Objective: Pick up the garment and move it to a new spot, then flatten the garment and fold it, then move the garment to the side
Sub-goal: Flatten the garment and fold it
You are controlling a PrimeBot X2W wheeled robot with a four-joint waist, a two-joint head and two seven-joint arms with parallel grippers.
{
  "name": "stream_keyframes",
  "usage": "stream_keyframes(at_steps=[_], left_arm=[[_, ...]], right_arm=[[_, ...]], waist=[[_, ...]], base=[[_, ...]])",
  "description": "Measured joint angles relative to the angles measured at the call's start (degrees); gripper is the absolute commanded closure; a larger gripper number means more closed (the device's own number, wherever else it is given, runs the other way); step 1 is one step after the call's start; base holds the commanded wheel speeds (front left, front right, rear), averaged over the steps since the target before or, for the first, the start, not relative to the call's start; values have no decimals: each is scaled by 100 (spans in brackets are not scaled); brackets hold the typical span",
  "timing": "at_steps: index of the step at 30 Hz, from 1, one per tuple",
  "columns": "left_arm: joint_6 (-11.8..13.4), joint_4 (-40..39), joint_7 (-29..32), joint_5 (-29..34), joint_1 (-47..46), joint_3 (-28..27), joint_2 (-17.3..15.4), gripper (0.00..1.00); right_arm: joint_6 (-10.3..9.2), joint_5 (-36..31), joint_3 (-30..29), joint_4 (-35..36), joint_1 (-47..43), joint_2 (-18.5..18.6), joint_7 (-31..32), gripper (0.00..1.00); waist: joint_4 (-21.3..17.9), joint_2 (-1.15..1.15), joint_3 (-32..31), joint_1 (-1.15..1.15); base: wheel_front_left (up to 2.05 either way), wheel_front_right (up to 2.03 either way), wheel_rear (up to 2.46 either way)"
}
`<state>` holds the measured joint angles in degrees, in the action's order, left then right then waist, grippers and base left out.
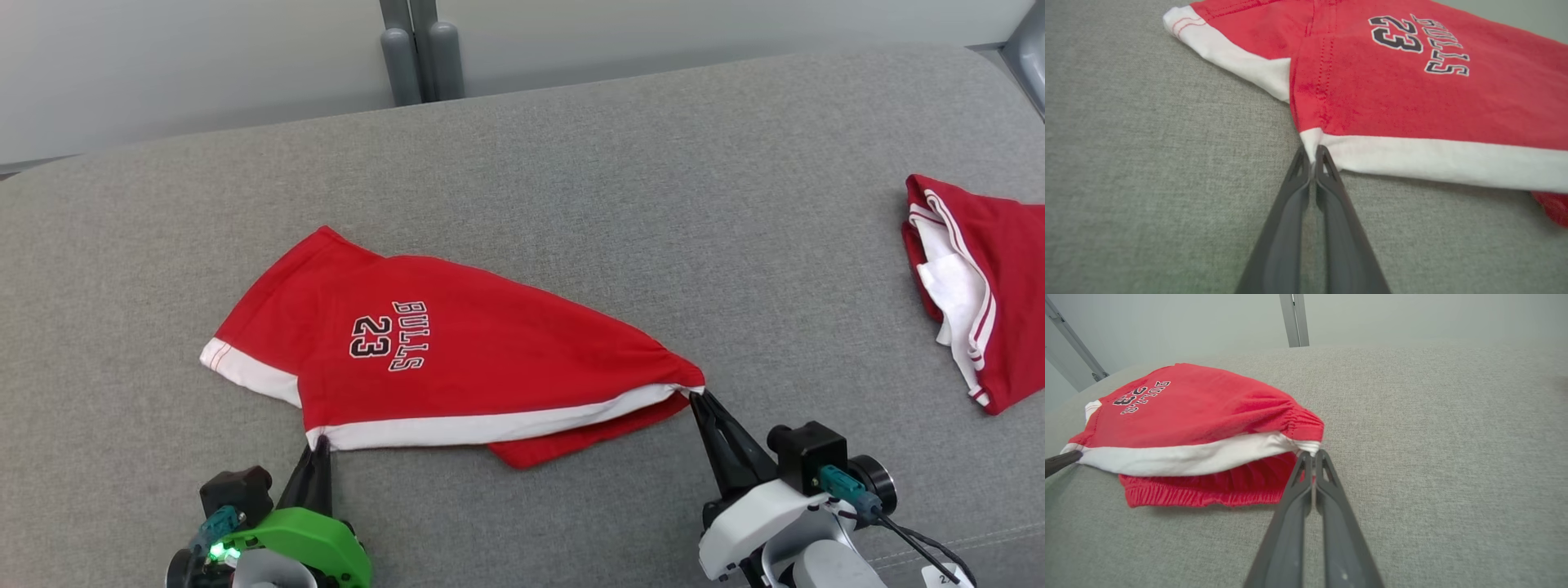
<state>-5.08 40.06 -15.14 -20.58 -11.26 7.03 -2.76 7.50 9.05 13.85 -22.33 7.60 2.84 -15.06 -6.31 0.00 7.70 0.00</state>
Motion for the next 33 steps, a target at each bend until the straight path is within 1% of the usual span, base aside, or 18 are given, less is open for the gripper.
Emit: stream_keyframes(at_steps=[4, 10, 14, 16, 17, 18, 22, 25, 29, 33], left_arm=[[1, -291, 1, -3, 16, -65, 1, 100], [-22, -1033, 1, 14, 47, -229, 2, 100], [-52, -1555, 1, 198, -74, -341, 1, 100], [-97, -1846, 1, 339, -302, -433, 1, 100], [-102, -1923, 1, 364, -386, -478, 1, 100], [-118, -1997, 1, 420, -483, -514, 0, 100], [-175, -2125, 1, 638, -973, -615, -12, 100], [-197, -2156, 0, 748, -1447, -615, -104, 100], [-205, -2114, 1, 892, -1947, -528, -258, 100], [-230, -2018, 1, 917, -2526, -492, -408, 100]], right_arm=[[0, 68, -62, 86, -1, 1, 0, 100], [0, 205, -189, 376, 109, 1, 1, 100], [0, 310, -254, 613, 352, 0, 1, 100], [0, 348, -270, 784, 595, 0, 1, 100], [0, 449, -279, 823, 688, -3, 1, 100], [0, 683, -310, 865, 770, -5, 1, 100], [-1, 719, -258, 1098, 1257, 5, 0, 100], [-2, 787, -286, 1223, 1603, 20, 0, 100], [-1, 772, -221, 1328, 2057, 181, 0, 100], [-1, 746, -182, 1234, 2504, 431, 0, 100]], waist=[[25, 0, -67, 0], [107, 0, -205, 0], [174, 0, -306, 0], [218, 0, -379, 0], [230, 0, -405, 0], [241, 0, -429, 0], [289, 0, -486, 0], [353, 0, -478, 0], [412, 0, -455, 0], [468, 0, -370, 0]], base=[[0, 0, 0], [0, 0, 0], [0, 0, 0], [0, 0, 0], [0, 0, 0], [0, 0, 0], [0, 0, 0], [0, 0, 0], [0, 0, 0], [0, 0, 0]])
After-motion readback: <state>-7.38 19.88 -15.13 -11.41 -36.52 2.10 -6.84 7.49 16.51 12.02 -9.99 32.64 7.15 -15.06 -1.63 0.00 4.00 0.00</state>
